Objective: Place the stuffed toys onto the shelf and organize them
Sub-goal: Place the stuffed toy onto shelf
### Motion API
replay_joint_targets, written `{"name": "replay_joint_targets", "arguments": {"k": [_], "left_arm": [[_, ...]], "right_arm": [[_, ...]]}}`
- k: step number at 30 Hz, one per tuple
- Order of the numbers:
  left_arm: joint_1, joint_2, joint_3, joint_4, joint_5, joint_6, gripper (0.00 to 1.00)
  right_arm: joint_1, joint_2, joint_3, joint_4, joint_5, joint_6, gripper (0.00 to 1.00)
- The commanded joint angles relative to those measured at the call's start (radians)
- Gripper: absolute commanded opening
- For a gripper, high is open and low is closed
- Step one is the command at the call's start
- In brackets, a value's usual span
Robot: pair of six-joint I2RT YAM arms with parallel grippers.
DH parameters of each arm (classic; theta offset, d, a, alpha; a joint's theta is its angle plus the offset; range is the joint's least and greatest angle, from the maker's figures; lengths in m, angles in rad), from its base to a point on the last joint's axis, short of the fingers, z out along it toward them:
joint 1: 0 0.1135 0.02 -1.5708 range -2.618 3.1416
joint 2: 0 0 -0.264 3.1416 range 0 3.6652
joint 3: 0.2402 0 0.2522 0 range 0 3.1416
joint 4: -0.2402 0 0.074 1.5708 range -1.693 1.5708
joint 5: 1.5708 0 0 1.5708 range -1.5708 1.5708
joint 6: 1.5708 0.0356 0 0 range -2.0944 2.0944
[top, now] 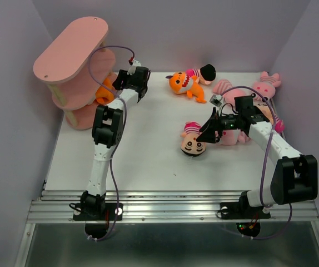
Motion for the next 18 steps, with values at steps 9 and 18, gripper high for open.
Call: {"name": "replay_joint_targets", "arguments": {"k": [9, 18], "left_arm": [[0.049, 0.017, 0.064, 0.086, -0.056, 0.068, 0.64], [0.07, 0.045, 0.074, 0.108, -0.062, 0.087, 0.64]], "right_arm": [[-0.005, 0.004, 0.051, -0.01, -0.04, -0.029, 0.97], [-0.005, 0.002, 0.055, -0.019, -0.052, -0.033, 1.0]]}}
